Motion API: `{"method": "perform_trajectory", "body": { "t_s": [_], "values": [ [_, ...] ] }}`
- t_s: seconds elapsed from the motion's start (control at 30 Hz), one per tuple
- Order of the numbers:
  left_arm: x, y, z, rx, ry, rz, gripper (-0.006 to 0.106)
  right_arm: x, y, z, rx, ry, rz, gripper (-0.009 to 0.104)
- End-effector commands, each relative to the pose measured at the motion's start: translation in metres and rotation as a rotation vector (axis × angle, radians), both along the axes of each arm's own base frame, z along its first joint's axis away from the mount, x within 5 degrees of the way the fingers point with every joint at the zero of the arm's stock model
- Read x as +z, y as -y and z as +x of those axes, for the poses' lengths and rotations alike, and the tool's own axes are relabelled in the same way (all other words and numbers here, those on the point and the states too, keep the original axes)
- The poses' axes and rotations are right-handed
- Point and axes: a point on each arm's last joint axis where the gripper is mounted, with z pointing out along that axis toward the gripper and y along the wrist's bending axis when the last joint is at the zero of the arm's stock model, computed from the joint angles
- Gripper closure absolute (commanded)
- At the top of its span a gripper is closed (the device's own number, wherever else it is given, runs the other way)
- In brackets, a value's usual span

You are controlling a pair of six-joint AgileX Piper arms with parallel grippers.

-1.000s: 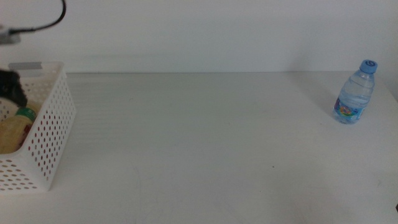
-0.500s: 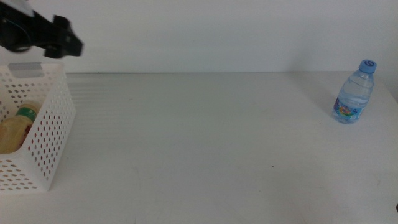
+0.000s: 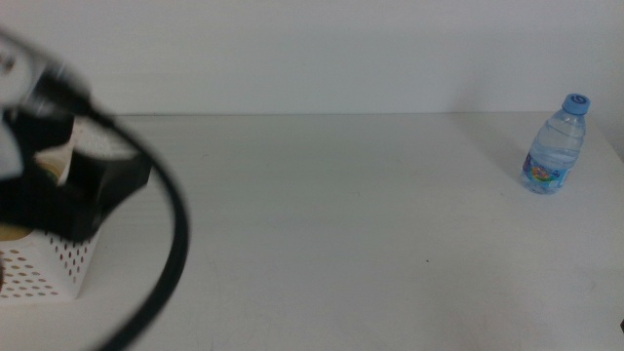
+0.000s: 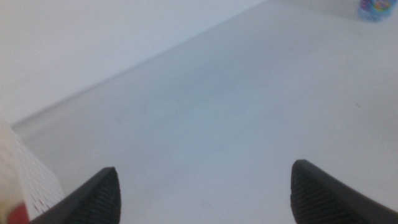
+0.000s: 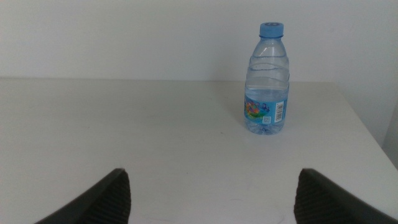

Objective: Use arms to grab the bottles and put them into the dustbin to the left of the table.

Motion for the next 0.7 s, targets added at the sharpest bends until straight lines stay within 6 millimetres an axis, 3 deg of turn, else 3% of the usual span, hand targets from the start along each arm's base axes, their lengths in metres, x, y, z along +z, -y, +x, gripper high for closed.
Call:
{"method": "perform_trajectory", "body": {
  "t_s": [0.0,0.27,0.67],
  "values": [
    [0.007,-0.002,-0.013,0.005,0.064,-0.072,0.01,0.011,0.001,-0.002,-0.006,0.113,-0.007,0.023],
    [-0.013,-0.009,-0.043,-0.004,0.066,-0.102,0.01,0.011,0.001,-0.002,-0.006,0.113,-0.007,0.023],
    [-0.012,-0.016,-0.051,0.023,0.142,-0.052,0.012,0.011,0.001,-0.002,-0.006,0.113,-0.007,0.023]
  ]
}}
